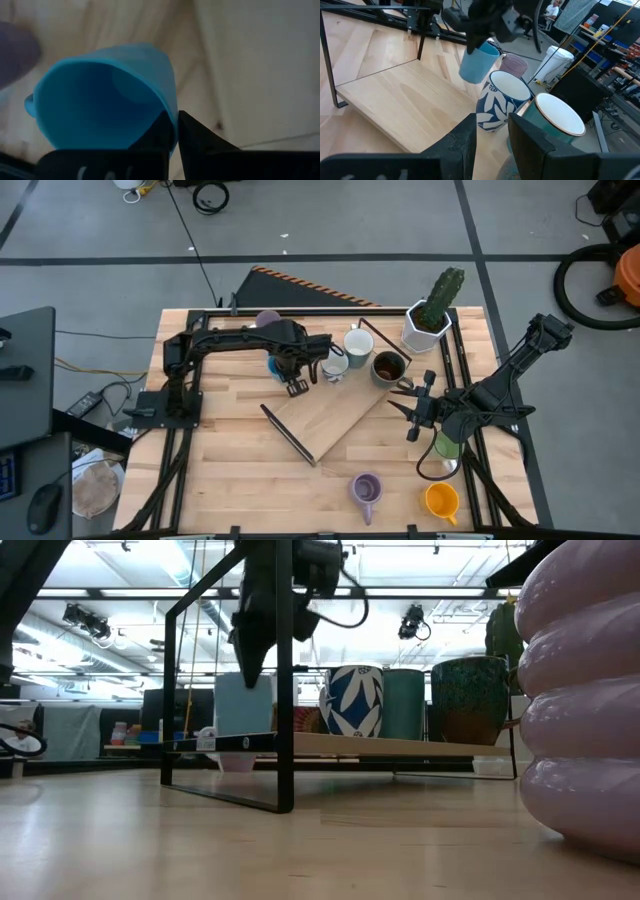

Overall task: Place coffee mugs
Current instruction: Put the blue mug on the shelf

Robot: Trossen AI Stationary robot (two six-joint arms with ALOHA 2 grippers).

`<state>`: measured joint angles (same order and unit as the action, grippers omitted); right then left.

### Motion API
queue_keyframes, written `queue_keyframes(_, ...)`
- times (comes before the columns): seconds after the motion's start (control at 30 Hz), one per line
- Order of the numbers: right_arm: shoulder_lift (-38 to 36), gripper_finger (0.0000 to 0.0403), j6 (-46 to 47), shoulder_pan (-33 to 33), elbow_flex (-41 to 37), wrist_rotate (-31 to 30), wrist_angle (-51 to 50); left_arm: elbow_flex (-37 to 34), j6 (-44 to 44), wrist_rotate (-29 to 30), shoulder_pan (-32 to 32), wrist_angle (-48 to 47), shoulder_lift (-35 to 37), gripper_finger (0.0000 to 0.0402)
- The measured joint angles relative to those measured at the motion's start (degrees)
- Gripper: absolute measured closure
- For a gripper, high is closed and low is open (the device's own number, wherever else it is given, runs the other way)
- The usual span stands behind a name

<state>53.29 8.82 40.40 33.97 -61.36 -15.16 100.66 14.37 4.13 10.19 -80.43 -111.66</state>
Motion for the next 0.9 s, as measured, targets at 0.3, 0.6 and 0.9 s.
queue_keyframes(0.3, 0.01, 0.0284, -0.02, 0.00, -0.01, -0.02, 0.00, 4.34, 7.11, -5.84, -5.78, -0.22, 0.00, 0.0379)
queue_keyframes(0.6, 0.00, 0.0284, -0.93, -0.01, 0.01, -0.35, 0.16, 6.39, 13.95, -4.35, -9.74, 5.91, -0.02, 0.0379)
queue_keyframes(0.9, -0.01, 0.0284, -1.95, -0.01, -0.01, -0.45, 0.55, 6.37, 15.43, -2.11, -10.73, 10.56, -0.44, 0.0379)
